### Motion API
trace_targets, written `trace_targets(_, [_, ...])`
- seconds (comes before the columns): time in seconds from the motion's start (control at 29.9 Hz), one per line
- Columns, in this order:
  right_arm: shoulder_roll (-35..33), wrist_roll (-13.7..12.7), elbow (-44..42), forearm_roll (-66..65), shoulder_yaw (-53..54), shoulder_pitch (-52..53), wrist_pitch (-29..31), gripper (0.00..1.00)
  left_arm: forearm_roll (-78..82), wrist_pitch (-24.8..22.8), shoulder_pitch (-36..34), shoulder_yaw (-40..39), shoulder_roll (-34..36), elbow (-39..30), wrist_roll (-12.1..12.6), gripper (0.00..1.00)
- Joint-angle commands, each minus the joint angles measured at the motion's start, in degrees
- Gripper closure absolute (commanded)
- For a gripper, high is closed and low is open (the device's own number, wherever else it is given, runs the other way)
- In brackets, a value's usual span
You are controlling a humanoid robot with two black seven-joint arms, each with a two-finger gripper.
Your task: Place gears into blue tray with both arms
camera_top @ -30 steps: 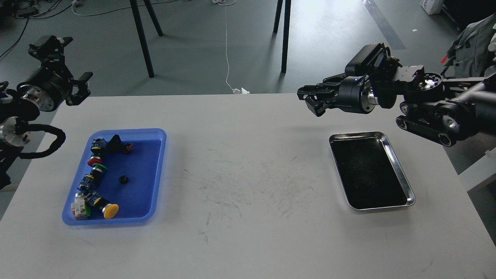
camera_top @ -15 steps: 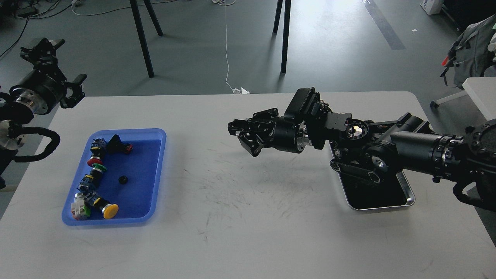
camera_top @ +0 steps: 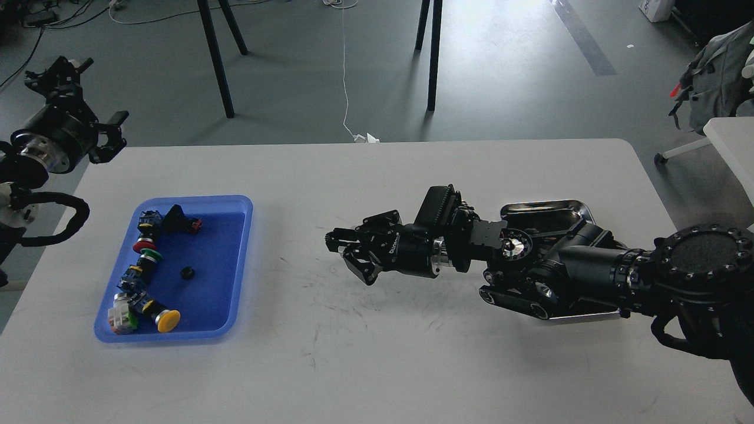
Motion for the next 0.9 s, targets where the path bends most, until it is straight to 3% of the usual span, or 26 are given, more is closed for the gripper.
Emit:
trace_targets(0.0, [0.0,0.1,-0.9,-0.1,-0.4,-0.5,-0.1,0.99,0.0,-0.1,0.0,0.0,0.0,0.0,-0.7,0.01])
trace_targets(0.53, [0.0,0.1,-2.7,-0.1,-3.0,-2.0,0.0,0.96,0.0,0.1,0.0,-0.1,0.3,0.0,-0.8,0.01])
trace_targets(0.8, [0.0,0.1,-2.4,0.1,-2.9,-1.9,0.0,0.84,-1.8,-0.7,0.7,-2.0,1.3,-0.1,-0.2,0.01])
trace_targets(0.87, [0.0,0.1,-2.3,0.1,-2.9,-1.9,0.0,0.76,-2.0,-2.4,1.4,-2.7,1.8,-0.2,-0.4,0.01])
